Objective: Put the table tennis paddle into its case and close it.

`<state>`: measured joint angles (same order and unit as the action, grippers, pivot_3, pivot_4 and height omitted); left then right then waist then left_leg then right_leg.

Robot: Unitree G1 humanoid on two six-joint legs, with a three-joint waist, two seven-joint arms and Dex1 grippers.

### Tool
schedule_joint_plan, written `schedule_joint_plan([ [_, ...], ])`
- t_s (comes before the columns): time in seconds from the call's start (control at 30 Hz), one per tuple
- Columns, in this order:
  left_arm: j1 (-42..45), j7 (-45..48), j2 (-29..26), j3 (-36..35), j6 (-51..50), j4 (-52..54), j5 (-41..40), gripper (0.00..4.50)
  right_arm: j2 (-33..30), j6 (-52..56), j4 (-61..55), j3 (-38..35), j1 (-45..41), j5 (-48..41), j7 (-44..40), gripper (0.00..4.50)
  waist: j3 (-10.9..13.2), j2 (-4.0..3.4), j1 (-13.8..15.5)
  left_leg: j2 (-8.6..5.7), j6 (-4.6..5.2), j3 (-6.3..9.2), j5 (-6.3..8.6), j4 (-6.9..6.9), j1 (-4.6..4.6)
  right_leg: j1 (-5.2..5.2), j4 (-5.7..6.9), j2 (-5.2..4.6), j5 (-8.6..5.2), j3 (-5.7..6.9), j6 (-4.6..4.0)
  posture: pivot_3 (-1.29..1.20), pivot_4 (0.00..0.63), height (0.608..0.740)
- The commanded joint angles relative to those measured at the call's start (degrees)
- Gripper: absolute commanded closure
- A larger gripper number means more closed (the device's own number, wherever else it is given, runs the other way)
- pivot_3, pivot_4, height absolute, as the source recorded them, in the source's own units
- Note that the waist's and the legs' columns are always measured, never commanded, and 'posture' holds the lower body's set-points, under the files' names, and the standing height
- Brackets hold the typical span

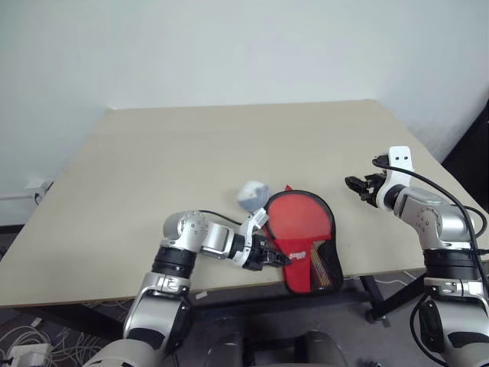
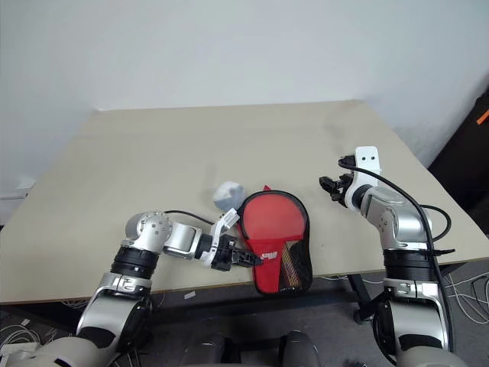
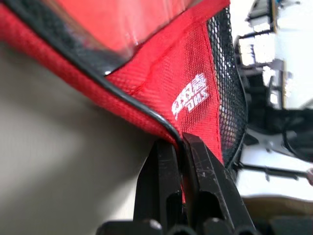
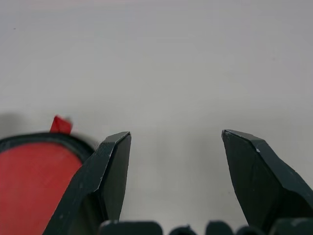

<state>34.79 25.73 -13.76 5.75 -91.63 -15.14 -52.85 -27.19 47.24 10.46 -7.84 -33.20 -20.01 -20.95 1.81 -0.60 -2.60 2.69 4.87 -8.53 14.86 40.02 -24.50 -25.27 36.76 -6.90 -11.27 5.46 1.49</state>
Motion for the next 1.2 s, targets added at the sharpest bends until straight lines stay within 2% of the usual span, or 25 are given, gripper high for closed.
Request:
schedule_joint_plan([
  [0.03,0.1,-2.0,0.3,3.4,-0.9,1.4,-8.5,4.46,0.1,-2.0,-0.1,0.1,-2.4,0.9,-0.5,1.28,0.0,0.00,0.1,-0.01,0.00,0.01,0.00,0.01,-0.01,0.00,0.00,-0.01,0.00,0.01,0.00,0.00,0.000,0.724],
  [0.23,1.1,-7.0,2.4,4.0,-0.9,0.3,-15.2,4.46,0.3,-2.4,1.6,0.4,-3.5,1.7,-0.7,1.28,0.0,0.00,0.0,-0.04,0.01,0.01,-0.01,0.04,-0.01,0.02,0.00,-0.02,0.00,0.00,0.01,0.00,0.000,0.724],
  [0.43,1.1,-10.1,3.2,3.8,-0.9,0.4,-17.4,4.46,0.4,-1.8,1.5,0.7,-3.6,2.4,-1.0,1.28,0.0,0.00,0.0,-0.04,0.02,0.00,-0.01,0.04,-0.01,0.03,-0.01,0.01,-0.01,0.00,0.01,0.00,0.000,0.724],
  [0.5,1.0,-11.7,2.3,3.9,-0.9,0.6,-15.1,4.46,0.2,-2.0,1.3,0.9,-3.4,2.8,-0.8,1.28,0.0,0.00,0.0,-0.04,0.01,-0.02,-0.01,0.04,0.00,0.03,0.00,0.01,-0.01,0.00,0.02,0.00,0.000,0.724],
  [0.6,0.6,-16.2,1.8,5.1,-0.7,0.5,-6.1,4.46,-0.2,-2.9,1.1,1.5,-2.9,3.6,-0.9,1.28,0.0,0.00,0.0,-0.05,0.01,-0.02,-0.01,0.04,0.00,0.04,-0.01,0.01,-0.01,0.00,0.03,0.00,0.000,0.724],
  [0.67,-0.2,-16.4,2.1,5.1,-0.2,1.3,-3.5,4.46,-0.3,-3.2,1.0,1.6,-2.7,3.8,-0.8,1.28,0.0,0.00,0.0,-0.05,-0.01,-0.04,-0.01,0.04,0.05,0.11,-0.03,0.01,-0.02,0.02,0.04,0.00,0.000,0.724],
  [0.77,-1.4,-14.3,2.8,3.0,-0.8,3.6,-4.2,3.85,-0.1,-3.2,1.0,1.5,-2.4,4.0,-0.8,1.28,0.0,0.00,-0.1,-0.02,-0.26,-0.05,0.11,0.03,0.24,0.27,-0.02,0.03,-0.07,0.02,0.12,0.00,0.000,0.724],
  [0.93,-0.8,-11.0,-1.7,3.9,-0.9,2.7,-9.7,2.20,0.0,-2.3,0.4,1.0,-2.3,3.5,-1.4,1.28,0.0,0.02,-0.1,0.01,-0.28,-0.02,0.13,-0.07,0.79,0.75,-0.07,0.02,-0.14,0.00,0.20,0.00,0.000,0.724],
  [1.07,0.8,-6.9,-6.5,1.5,-0.9,4.6,-13.9,2.20,-0.2,-2.9,0.1,0.0,-2.4,3.2,-1.7,1.28,0.0,0.01,-0.5,0.12,-0.34,0.07,0.16,-0.16,0.89,0.73,-0.05,0.10,-0.15,-0.07,0.18,0.00,0.000,0.724],
  [1.2,1.1,0.7,-12.4,-1.6,-0.6,11.0,-16.9,2.20,0.5,-1.6,-4.3,-2.1,-1.5,-1.2,-4.8,1.28,0.0,0.01,-0.4,0.10,-0.34,0.04,0.16,-0.16,0.87,0.70,-0.05,0.08,-0.14,-0.08,0.17,0.00,0.000,0.724],
])
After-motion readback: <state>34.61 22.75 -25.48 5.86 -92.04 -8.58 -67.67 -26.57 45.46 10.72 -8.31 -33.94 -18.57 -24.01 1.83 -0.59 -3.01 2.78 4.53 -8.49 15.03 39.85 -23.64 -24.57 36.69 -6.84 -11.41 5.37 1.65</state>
